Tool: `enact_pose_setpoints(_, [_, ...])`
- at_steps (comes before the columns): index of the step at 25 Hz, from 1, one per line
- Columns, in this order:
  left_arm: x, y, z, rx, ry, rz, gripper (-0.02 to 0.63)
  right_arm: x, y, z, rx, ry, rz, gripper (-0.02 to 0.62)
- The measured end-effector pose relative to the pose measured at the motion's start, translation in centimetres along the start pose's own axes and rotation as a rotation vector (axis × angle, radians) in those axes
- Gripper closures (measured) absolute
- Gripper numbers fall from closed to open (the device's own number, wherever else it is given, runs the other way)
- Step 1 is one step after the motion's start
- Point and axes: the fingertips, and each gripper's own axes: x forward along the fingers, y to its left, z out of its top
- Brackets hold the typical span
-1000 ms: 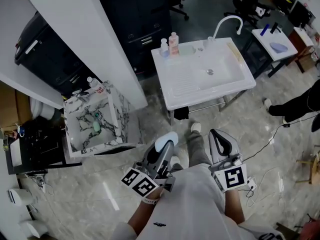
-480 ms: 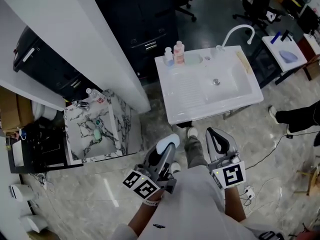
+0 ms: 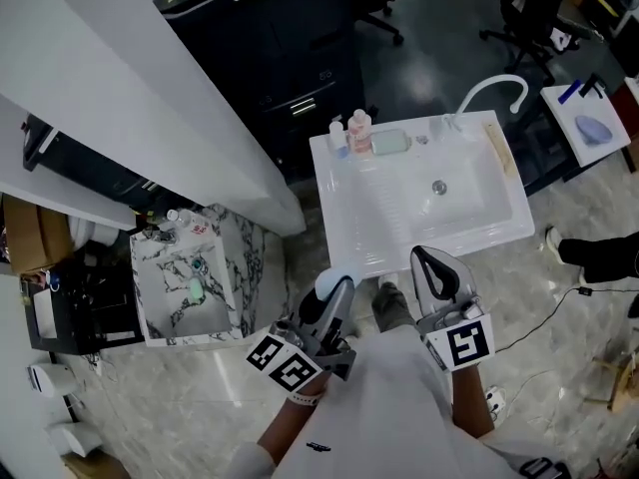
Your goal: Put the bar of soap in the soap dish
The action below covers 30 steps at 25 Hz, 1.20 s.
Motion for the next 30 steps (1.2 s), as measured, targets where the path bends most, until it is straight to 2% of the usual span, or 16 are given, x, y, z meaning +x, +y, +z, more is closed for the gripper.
enact_pose_setpoints(9, [10.3, 0.2, 2.5, 0.049, -0.025, 0.005, 0.48, 5.3, -9.3, 1.1, 0.007, -0.049, 0.044, 0.598])
enact_pose_setpoints(16, [15.7, 1.0, 2.7, 0.057, -0.062, 0.053, 0.48, 8.3, -14.6, 0.5, 0.014, -0.054, 0.1, 0.597])
enact_pose_setpoints(23, [17.4, 2.4, 1.8, 0.038, -0.043, 0.108, 0.48, 9.8, -16.8, -0.8, 0.058, -0.048, 0.113, 0.597])
enact_pose_setpoints(30, [18.6, 3.0, 0.9, 0.008, -0.015, 0.076, 0.48, 9.7, -16.9, -1.3, 0.098, -0.044, 0.075, 0.597])
